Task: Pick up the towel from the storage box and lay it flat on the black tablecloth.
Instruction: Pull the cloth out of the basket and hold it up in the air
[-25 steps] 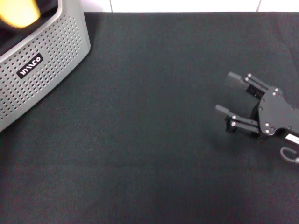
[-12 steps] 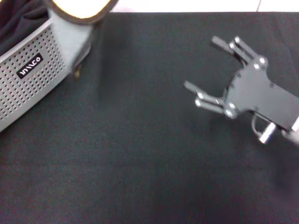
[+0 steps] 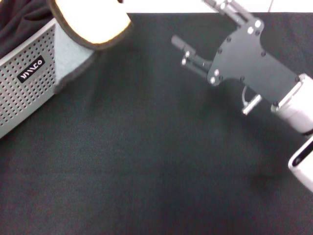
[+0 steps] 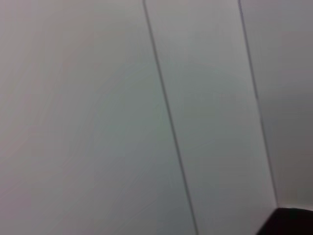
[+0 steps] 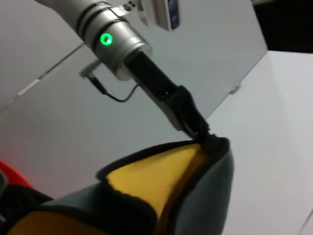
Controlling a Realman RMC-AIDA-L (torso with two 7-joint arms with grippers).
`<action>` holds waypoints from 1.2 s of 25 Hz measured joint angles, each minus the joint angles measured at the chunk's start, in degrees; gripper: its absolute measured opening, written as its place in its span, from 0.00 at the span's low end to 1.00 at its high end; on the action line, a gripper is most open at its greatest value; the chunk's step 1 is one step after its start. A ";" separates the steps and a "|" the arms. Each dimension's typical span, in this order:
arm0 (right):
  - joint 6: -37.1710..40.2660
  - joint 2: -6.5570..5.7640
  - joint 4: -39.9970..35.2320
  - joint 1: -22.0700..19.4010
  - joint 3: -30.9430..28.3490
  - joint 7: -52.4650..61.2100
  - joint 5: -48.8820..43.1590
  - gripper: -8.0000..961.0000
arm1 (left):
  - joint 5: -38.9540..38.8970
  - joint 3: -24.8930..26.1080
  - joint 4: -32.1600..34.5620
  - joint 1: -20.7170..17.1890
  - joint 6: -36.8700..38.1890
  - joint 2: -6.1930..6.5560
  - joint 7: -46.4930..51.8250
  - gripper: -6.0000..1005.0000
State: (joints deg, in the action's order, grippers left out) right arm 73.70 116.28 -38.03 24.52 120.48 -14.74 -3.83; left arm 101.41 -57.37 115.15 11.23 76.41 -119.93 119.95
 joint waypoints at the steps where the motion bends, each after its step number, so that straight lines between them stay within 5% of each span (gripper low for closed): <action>1: -0.14 0.00 0.05 0.45 -0.09 -0.59 0.61 0.74 | -0.15 -0.24 0.04 -0.02 0.34 0.00 -0.01 0.02; 13: -6.30 0.00 3.82 7.74 -0.09 -1.14 1.49 0.64 | -0.46 -4.07 0.10 0.96 1.29 0.00 0.25 0.02; 30: -3.97 0.00 0.14 7.79 4.80 -1.68 2.71 0.56 | 0.04 -4.48 -2.27 1.46 0.97 -0.04 0.13 0.02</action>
State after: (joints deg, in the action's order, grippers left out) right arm 69.73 116.28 -37.89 32.31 125.28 -16.42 -1.12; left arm 101.45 -61.84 112.88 12.69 77.38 -119.97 120.07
